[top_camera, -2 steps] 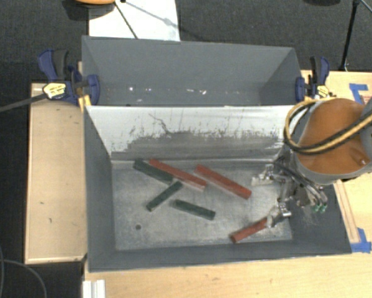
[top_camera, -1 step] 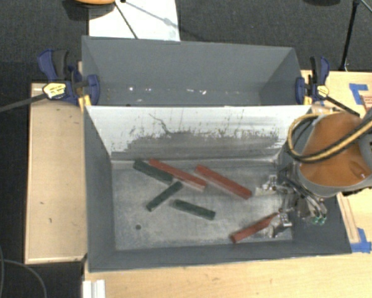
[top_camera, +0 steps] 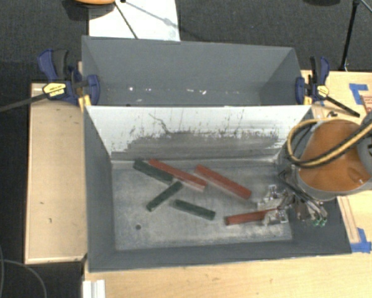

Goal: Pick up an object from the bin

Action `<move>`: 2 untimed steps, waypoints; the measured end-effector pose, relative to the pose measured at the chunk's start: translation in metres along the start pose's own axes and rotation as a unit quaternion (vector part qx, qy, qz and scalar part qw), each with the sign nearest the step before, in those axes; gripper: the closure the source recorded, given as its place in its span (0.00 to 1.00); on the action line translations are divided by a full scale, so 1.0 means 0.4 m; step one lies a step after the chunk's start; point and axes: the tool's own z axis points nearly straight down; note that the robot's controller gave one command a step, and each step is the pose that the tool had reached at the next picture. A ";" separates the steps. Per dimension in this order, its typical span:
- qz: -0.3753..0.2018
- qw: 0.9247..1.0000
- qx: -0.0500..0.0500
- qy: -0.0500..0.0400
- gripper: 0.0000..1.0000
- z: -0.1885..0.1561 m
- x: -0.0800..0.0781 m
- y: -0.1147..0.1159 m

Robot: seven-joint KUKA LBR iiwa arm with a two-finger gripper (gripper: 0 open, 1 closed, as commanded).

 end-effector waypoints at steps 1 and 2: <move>0.000 1.000 0.000 0.000 1.00 0.000 0.000 0.000; -0.010 1.000 -0.001 0.005 1.00 -0.362 -0.028 0.012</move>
Offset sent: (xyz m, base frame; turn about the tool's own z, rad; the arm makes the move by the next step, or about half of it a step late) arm 0.0077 0.0057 0.1440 -0.0238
